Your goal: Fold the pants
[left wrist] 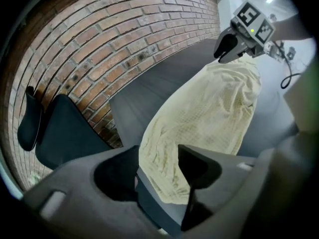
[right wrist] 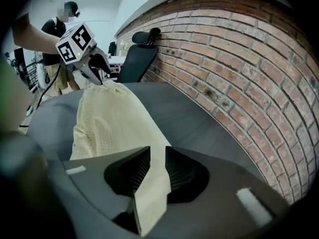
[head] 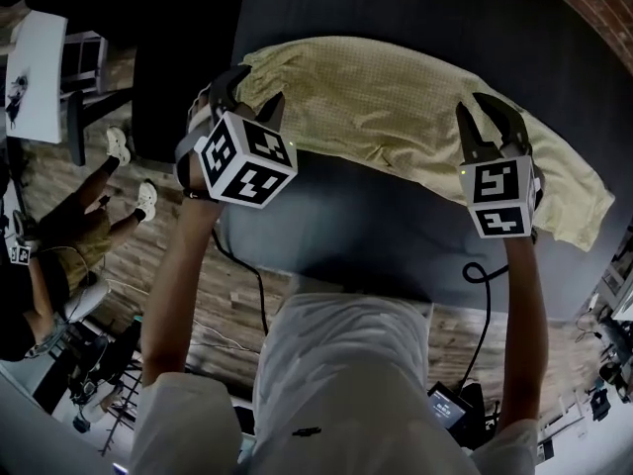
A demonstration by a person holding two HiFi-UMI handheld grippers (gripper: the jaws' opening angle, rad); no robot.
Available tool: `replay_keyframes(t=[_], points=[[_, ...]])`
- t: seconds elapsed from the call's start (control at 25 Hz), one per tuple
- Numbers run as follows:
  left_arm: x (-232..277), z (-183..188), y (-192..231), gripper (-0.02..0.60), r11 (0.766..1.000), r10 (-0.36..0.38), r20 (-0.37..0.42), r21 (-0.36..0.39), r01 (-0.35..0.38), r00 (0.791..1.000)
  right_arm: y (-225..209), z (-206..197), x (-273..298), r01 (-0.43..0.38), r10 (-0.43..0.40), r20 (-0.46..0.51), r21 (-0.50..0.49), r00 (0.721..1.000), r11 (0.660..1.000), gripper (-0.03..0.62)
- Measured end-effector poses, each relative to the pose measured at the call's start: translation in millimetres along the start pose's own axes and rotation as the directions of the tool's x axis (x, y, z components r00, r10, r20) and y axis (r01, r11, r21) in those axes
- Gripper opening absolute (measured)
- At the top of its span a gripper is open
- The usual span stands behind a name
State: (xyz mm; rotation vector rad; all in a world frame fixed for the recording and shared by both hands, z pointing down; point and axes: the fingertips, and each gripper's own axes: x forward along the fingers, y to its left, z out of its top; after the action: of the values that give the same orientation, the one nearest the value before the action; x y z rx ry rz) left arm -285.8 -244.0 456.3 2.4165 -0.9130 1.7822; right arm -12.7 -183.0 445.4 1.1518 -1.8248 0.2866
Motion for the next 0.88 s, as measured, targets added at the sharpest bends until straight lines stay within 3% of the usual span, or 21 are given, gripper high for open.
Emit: replay_keyframes(t=[0.24,0.48,0.56,0.68,0.88], points=[[-8,-40,-10,0.222,0.988,-0.009,-0.023,-0.153,0.006,1.0,32,-2,-10,-0.033,0.033,-0.004,0.014,0.999,0.999,0.101],[0,-69,-27,0.158,0.975,-0.041,-0.057,-0.221,0.027,0.998,53,-23,-34,-0.048,0.049,-0.009,0.108,0.999,0.993,0.098],[8,-73,-30,0.142,0.978,-0.036,-0.066,-0.207,0.022,0.997,62,-36,-41,-0.059,0.063,-0.027,0.124,0.998,0.991,0.099],[17,-79,-30,0.115,0.992,-0.006,-0.093,-0.126,-0.006,0.996,82,-53,-47,-0.085,0.092,-0.063,0.099,0.994,0.991,0.104],[15,-89,-21,0.097,0.999,0.006,-0.11,-0.049,-0.011,0.994,119,-76,-44,-0.158,0.16,-0.149,0.023,0.976,0.987,0.179]])
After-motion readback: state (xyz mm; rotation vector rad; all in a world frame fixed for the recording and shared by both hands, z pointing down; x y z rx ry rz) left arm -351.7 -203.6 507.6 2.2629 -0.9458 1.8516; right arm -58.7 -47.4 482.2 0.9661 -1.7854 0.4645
